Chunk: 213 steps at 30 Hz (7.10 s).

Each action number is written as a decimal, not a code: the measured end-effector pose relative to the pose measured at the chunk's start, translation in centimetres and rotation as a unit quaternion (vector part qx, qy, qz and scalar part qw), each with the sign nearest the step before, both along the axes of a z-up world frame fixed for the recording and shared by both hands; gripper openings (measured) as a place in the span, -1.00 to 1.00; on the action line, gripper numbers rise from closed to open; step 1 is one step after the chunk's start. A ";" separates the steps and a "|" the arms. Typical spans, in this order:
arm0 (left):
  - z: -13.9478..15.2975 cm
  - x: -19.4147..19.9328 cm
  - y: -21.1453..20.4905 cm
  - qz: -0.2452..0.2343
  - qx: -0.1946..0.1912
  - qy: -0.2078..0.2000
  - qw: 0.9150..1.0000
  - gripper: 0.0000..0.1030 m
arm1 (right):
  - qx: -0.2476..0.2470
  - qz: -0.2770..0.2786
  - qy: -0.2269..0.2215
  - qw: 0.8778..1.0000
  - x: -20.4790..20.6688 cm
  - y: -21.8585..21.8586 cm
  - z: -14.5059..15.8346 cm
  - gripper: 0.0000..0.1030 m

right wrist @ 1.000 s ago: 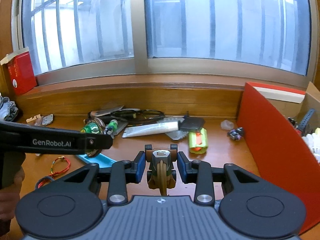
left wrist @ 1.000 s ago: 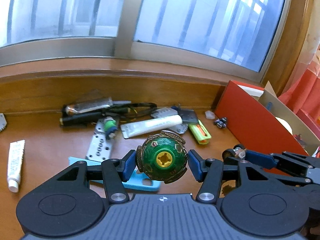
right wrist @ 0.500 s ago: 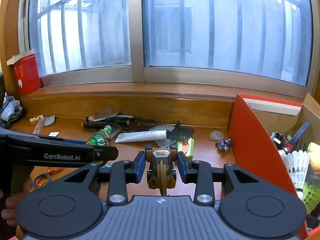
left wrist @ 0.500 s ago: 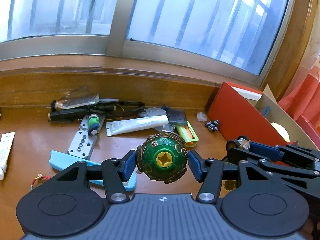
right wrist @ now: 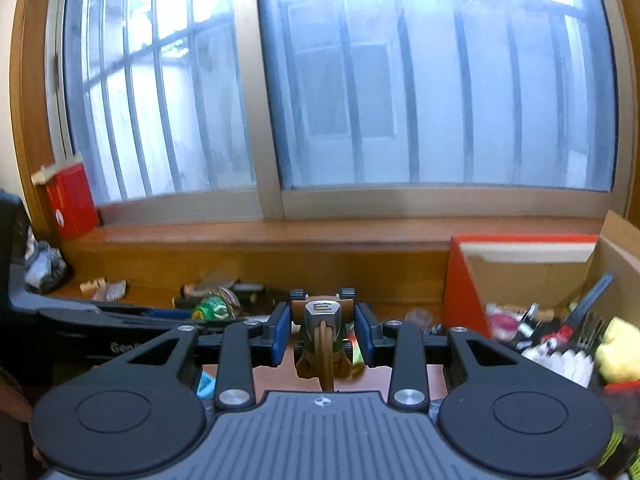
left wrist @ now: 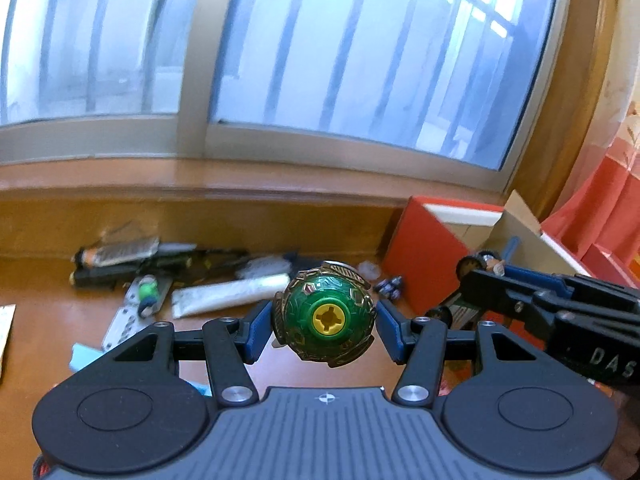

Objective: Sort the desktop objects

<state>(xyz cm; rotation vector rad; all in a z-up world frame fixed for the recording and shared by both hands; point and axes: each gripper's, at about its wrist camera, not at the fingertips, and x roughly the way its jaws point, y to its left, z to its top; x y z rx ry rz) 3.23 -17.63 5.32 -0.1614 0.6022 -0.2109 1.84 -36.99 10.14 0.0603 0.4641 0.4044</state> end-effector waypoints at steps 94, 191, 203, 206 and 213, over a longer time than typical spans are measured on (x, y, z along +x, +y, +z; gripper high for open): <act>4.8 6.5 -14.4 -0.115 0.008 -0.066 0.991 -0.17 | 0.060 -0.063 -0.032 0.996 1.8 -16.3 3.4 -0.29; 1.6 4.9 -13.3 0.070 0.059 0.024 0.995 0.99 | 0.083 -0.149 0.010 0.985 10.3 -21.3 -4.2 0.55; -2.4 -2.8 -1.6 0.199 0.057 0.104 0.973 0.99 | 0.068 -0.140 -0.010 0.988 7.8 -19.9 -1.9 0.70; -2.9 -4.3 1.1 0.212 0.048 0.116 0.969 0.99 | 0.074 -0.135 -0.030 0.988 5.7 -18.3 -0.1 0.80; -3.4 -7.5 6.7 0.206 0.089 0.123 0.967 0.99 | 0.066 -0.083 -0.057 0.993 0.3 -9.5 2.2 0.89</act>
